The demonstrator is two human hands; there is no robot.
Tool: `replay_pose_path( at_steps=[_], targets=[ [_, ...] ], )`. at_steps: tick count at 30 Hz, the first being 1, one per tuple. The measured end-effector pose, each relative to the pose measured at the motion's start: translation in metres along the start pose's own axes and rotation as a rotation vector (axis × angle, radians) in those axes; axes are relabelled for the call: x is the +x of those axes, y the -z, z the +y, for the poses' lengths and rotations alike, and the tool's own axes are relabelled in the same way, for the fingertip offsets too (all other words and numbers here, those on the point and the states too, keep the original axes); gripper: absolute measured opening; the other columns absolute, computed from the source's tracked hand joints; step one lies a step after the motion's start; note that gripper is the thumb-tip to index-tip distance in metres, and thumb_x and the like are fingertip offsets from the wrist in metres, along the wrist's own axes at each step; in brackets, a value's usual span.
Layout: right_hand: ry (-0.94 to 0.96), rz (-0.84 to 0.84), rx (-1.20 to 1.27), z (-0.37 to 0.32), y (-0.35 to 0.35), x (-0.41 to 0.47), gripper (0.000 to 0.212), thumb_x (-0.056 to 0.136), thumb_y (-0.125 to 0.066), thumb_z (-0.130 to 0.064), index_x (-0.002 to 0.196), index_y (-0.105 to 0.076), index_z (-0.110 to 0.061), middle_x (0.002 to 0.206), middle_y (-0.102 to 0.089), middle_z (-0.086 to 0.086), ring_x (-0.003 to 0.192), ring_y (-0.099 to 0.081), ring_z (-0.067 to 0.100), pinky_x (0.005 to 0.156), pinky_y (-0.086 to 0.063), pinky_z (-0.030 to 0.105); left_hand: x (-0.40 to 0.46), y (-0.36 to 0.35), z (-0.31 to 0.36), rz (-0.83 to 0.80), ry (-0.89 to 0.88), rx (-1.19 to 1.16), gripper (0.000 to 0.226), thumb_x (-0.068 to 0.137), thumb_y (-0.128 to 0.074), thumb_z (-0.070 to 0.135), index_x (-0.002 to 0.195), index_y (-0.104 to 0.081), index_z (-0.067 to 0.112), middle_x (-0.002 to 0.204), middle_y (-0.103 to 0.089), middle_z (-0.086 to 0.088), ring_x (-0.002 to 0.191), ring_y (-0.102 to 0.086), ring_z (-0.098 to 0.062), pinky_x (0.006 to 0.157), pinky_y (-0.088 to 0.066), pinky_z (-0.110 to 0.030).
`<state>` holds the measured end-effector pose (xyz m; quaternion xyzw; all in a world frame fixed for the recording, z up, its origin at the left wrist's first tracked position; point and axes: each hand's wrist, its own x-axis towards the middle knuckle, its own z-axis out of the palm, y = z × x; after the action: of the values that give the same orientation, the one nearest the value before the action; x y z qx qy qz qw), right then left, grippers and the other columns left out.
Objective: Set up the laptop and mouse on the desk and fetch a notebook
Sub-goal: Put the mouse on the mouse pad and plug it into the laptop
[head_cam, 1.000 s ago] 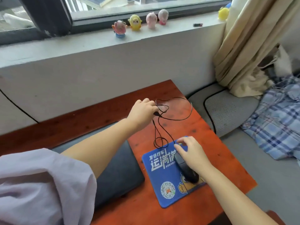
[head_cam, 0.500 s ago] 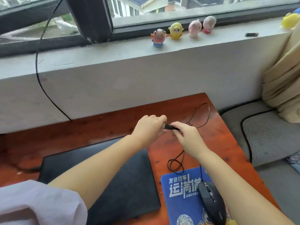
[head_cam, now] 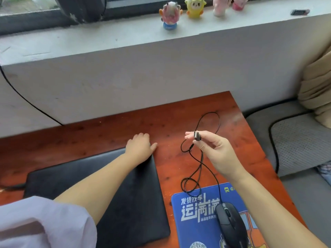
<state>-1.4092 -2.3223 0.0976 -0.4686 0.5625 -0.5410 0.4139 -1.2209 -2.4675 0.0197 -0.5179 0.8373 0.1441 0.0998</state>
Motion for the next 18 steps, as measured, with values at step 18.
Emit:
replay_pose_path(
  at_steps=[18],
  targets=[
    [-0.281,-0.395,-0.459,0.021,-0.033,0.04,0.027,0.094,-0.039,-0.032,0.079,-0.061,-0.025,0.055,-0.059,-0.015,0.046,-0.042,0.007,0.05,-0.039,0.025,-0.004,0.036,-0.007,0.057,0.05,-0.236,0.035,0.078,-0.04,0.038,0.052,-0.037,0.016,0.048,-0.043,0.0,0.054,-0.046,-0.022,0.046,-0.027,-0.026]
  ],
)
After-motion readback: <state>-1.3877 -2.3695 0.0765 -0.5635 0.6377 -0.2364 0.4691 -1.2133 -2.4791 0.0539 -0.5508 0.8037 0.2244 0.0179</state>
